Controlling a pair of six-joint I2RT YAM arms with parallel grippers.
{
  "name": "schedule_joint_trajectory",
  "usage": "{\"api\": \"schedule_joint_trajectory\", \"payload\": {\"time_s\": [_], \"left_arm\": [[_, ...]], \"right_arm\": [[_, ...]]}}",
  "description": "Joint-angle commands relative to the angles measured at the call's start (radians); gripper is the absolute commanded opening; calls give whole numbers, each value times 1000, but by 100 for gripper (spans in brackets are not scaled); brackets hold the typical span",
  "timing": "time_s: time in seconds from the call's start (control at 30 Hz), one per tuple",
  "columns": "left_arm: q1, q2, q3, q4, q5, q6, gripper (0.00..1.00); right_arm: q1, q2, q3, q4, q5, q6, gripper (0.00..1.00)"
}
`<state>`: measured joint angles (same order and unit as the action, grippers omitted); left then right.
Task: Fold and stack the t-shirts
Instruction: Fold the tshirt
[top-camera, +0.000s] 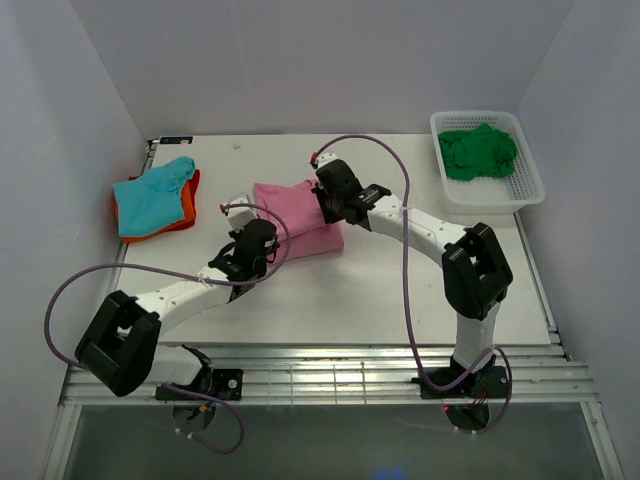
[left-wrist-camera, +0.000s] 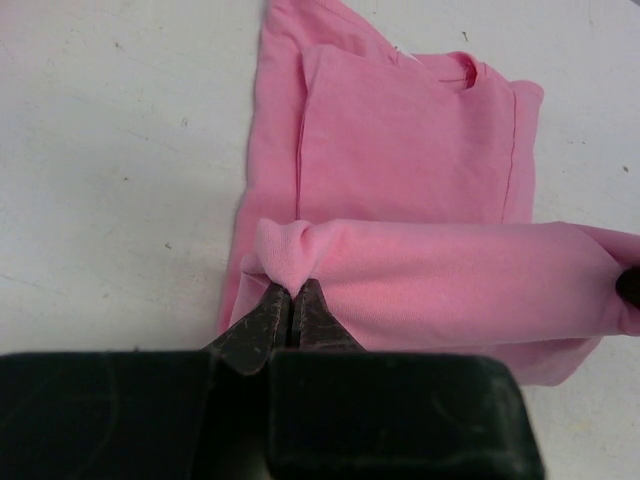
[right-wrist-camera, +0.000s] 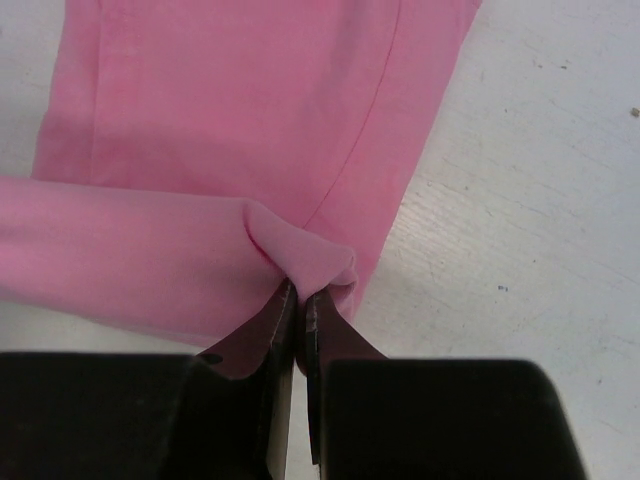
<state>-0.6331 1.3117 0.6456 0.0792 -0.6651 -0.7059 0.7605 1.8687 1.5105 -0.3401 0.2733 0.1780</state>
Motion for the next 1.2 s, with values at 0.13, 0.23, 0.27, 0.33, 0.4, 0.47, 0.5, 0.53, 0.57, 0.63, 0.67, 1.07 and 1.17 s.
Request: {"api": "schedule_joint_trajectory", "payload": {"time_s": [0.13,0.23,0.27,0.33,0.4,0.47,0.5,0.53,0.57,0.63,0.67,1.07,1.17], "left_arm": [[73,61,78,97,55,65,0],[96,86,98,116,71,82,0],[102,95,114,120,78,86,0],[122,128,134,122,105,98,0],[136,153,155,126,114,102,0],[147,184,166,136,136,105,0],[156,195,172,151,142,108,0],[167,219,183,159,157,111,0],[170,231,183,159,162,114,0],[174,259,200,165,165,120,0],[179,283,203,166,171,121,0],[207,402,223,254,191,146,0],[210,417,232,272,193,152,0]], "right_arm": [[-52,67,120,19,-35,-46,8],[-64,89,152,18,-48,-55,8],[-67,95,172,18,-51,-60,8],[-81,121,192,10,-65,-63,8],[-87,145,221,3,-72,-67,8],[-95,159,231,0,-83,-69,8],[-99,173,240,0,-86,-71,8],[-102,187,244,0,-92,-71,8],[-104,187,247,0,-94,-71,8],[-113,208,258,0,-108,-72,8],[-115,224,260,0,-114,-72,8],[-132,328,300,35,-143,-90,8],[-136,340,312,47,-143,-98,8]]}}
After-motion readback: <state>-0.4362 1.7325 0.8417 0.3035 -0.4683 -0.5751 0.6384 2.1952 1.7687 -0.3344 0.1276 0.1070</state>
